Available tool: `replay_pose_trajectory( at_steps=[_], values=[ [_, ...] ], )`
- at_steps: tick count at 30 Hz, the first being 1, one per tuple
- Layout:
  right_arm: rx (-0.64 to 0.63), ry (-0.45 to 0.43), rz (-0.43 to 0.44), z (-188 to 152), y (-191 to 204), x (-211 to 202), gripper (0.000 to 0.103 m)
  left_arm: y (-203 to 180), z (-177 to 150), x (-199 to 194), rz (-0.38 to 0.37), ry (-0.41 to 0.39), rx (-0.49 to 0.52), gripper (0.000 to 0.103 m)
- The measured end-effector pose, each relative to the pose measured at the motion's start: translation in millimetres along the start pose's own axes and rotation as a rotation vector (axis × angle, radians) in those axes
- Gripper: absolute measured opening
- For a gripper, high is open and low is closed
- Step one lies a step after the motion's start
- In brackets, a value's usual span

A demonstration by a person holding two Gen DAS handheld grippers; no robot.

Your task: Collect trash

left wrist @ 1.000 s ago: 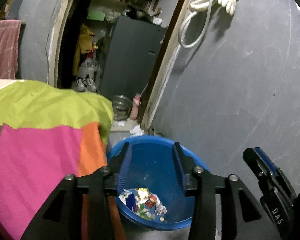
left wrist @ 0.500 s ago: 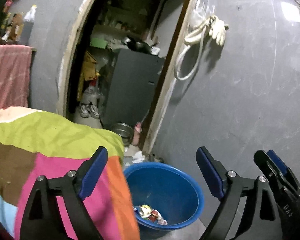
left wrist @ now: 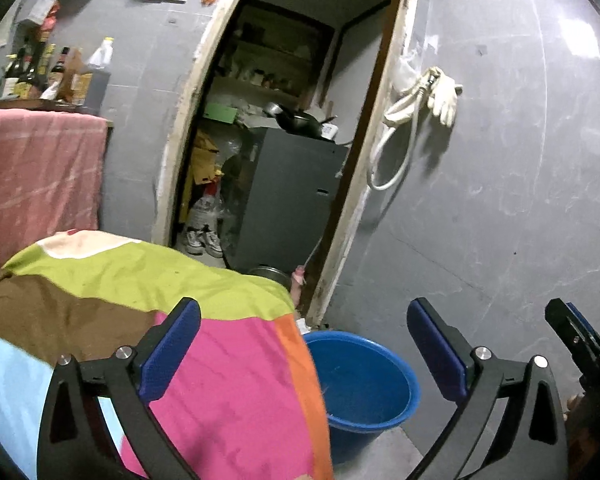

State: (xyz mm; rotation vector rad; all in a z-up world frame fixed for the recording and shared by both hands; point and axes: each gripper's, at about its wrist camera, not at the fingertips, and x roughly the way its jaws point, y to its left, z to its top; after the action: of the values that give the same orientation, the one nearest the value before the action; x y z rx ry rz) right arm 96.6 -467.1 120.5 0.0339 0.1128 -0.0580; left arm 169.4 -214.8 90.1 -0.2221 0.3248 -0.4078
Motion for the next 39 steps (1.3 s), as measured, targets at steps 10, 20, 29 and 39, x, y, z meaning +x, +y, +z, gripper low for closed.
replay_pose_trajectory(
  at_steps=[10, 20, 29, 39],
  values=[
    [0.005, -0.009, 0.017, 0, 17, -26, 0.103, 8, -7, -38, 0.03, -0.002, 0.0, 0.101],
    [0.006, 0.003, -0.001, -9, 19, -38, 0.103, 3, -23, -52, 0.052, -0.007, 0.062, 0.101],
    [-0.018, 0.005, -0.049, -26, 21, -57, 0.103, 3, -43, -65, 0.079, -0.016, 0.1, 0.101],
    [-0.07, -0.032, -0.106, -54, 36, -79, 0.103, 5, -78, -89, 0.14, -0.077, 0.143, 0.101]
  ],
)
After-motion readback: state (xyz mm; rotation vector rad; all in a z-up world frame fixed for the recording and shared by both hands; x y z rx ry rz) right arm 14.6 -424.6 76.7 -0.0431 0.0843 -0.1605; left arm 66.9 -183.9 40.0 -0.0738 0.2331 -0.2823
